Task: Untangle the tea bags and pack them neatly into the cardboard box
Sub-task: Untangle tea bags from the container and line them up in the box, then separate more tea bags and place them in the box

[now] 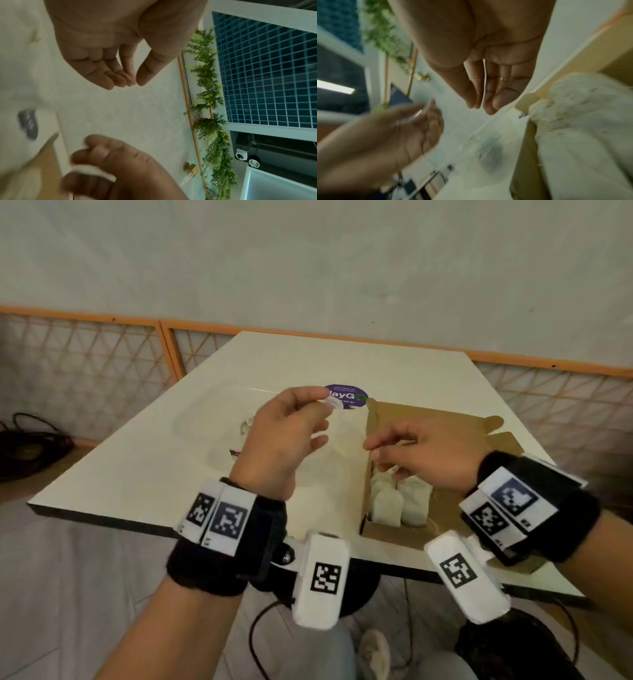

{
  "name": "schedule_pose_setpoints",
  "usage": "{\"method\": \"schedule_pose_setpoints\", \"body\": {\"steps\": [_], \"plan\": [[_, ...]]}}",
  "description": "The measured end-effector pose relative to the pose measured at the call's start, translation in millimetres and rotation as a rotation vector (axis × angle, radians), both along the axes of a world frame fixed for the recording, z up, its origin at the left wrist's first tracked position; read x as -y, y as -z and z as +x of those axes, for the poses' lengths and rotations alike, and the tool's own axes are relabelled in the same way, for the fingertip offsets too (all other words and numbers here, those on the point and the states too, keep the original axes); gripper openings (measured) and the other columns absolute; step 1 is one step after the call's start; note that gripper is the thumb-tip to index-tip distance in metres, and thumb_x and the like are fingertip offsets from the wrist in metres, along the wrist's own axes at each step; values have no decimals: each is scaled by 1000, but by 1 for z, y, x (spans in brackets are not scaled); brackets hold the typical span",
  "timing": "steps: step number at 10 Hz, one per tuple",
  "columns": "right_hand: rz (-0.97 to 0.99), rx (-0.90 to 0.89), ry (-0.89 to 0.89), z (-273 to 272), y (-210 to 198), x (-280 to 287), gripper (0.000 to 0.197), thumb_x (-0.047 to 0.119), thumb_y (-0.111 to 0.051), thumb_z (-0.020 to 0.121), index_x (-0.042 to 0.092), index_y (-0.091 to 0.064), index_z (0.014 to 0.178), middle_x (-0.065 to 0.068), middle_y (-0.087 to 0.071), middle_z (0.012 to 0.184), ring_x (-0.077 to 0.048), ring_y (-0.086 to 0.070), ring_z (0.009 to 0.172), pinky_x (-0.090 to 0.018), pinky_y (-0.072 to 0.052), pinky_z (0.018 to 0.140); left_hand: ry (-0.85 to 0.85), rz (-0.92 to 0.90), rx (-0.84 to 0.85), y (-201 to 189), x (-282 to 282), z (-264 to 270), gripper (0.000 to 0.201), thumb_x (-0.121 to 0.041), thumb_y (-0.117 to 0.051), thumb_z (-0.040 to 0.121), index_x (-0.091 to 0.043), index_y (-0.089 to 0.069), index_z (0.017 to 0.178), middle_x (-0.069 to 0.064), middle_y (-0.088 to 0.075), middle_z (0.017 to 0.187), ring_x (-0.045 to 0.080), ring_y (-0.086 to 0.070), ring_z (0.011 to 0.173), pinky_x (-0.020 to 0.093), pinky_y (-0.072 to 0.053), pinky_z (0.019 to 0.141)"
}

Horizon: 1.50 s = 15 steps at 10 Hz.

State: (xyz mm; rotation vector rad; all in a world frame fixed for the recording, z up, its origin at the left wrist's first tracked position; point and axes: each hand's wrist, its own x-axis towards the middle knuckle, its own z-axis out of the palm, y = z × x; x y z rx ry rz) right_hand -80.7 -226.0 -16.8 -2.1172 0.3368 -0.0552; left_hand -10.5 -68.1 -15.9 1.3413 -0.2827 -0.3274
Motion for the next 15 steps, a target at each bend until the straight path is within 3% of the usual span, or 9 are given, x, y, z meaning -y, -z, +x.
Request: {"method": "schedule_pose_setpoints", "body": {"steps": [1,3,4,5,7,11,12,13,15], "plan": [[-357,34,-184,26,8,-33,19,16,-59,88,19,-64,106,7,-61,105,-9,-58,85,-14,-45,70,-163,135,64,-20,-18,42,12,-12,-60,89,-23,-62,96,-6,-57,90,11,-52,89,26,-43,77],[-255,180,-94,82,13,-72,25,11,-59,86,11,-62,111,-6,-64,102,-22,-61,92,-35,-51,87,-236,507,-162,-4,-42,110,56,-27,-57,93,-5,-38,142,16,-38,148,35,-41,130,42,-37,102],[-266,28,-75,111,15,-77,39,19,-66,83,7,-56,120,-9,-59,105,-31,-61,100,-42,-51,89,-133,535,-217,4,-39,121,61,-28,-60,91,-6,-36,143,19,-32,151,39,-45,124,44,-47,91],[-383,-104,-55,124,16,-76,31,27,-66,83,3,-61,102,-14,-62,96,-30,-63,88,-37,-51,84,-70,522,-234,8,-34,126,48,-27,-65,87,-8,-50,128,17,-55,124,24,-52,76,37,-48,73],[-373,-70,-45,120,22,-71,33,23,-65,84,5,-62,110,-14,-65,107,-30,-61,97,-40,-51,89,13,755,-95,14,-20,125,25,-25,-65,88,-16,-47,73,4,-52,81,21,-53,83,37,-50,93],[-604,-156,-160,119,23,-63,50,33,-68,78,9,-51,119,-10,-58,110,-29,-57,104,-31,-45,80,14,585,-147,21,-20,119,28,-7,-40,98,-14,-43,71,6,-46,75,16,-47,63,25,-47,67],[-512,-111,-165,116,19,-60,48,22,-69,78,14,-51,122,-5,-56,103,-25,-59,94,-30,-50,67,13,255,-551,28,-20,125,19,-10,-38,92,-4,-56,92,23,-61,98,26,-57,81,31,-48,83],[-229,-51,-58,113,16,-48,44,10,-72,74,23,-58,114,-2,-54,88,-20,-58,69,-31,-56,61,112,183,-556,26,-24,125,33,-19,-42,87,-1,-52,113,17,-63,110,32,-62,92,43,-48,82],[184,20,38,118,16,-36,27,-4,-56,81,23,-62,82,-6,-58,94,-20,-60,75,-28,-57,57,155,314,-468,31,-21,128,25,-7,-60,72,-6,-58,96,14,-64,102,25,-58,84,34,-47,84]]}}
